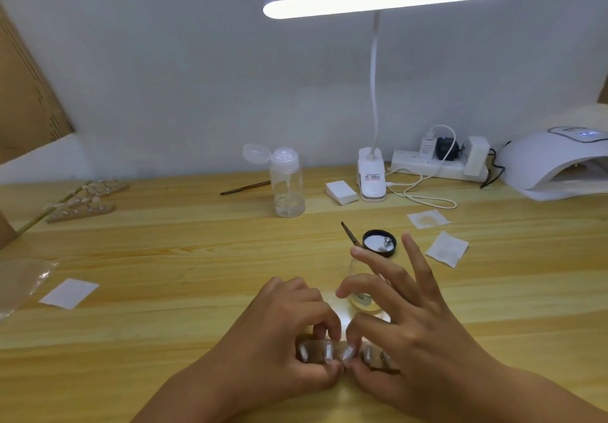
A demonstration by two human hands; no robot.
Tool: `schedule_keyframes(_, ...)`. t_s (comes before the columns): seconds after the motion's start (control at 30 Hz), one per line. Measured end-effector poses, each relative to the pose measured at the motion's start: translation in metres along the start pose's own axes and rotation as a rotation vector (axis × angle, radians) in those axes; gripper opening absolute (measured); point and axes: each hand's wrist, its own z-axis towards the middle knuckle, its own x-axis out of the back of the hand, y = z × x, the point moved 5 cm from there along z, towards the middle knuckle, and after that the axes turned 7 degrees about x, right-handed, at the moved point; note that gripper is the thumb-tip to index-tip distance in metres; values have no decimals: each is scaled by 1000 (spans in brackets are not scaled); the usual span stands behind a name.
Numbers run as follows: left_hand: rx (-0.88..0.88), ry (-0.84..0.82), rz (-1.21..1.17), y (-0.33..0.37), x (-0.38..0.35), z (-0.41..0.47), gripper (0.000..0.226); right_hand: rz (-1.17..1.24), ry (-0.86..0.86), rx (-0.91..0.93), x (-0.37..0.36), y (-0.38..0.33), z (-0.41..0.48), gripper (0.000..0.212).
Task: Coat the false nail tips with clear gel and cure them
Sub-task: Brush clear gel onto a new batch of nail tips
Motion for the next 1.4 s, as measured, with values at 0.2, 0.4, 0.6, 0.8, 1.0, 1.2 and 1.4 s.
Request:
schedule_keyframes(0.2, -6, 7, -2, 0, -1, 0, 22, -19, 26, 8, 1, -3, 1, 17)
schedule_keyframes(0.4, -8, 16, -25, -1, -1, -1, 20, -43, 24, 29, 0, -5, 2, 15)
schedule_keyframes(0.6, -15, 11, -23, 0, -1, 0, 21, -59, -3, 24, -2, -4, 2, 13)
schedule_keyframes(0.8, -19, 17, -46, -1, 0, 0, 21, -6, -64, 26, 4, 0, 2, 30)
schedule_keyframes(1.0, -5, -57, -123, 0, 11, -1, 15, 155, -59, -36, 52, 22, 11, 45)
schedule_keyframes(1.2, -91, 59, -183, 30, 51, 3, 15, 117, 10, -126, 106, 40, -16, 28)
schedule_keyframes(1.4, 25, 192, -271, 88, 59, 28, 28, -22, -145, -629, 133, 121, -104, 24)
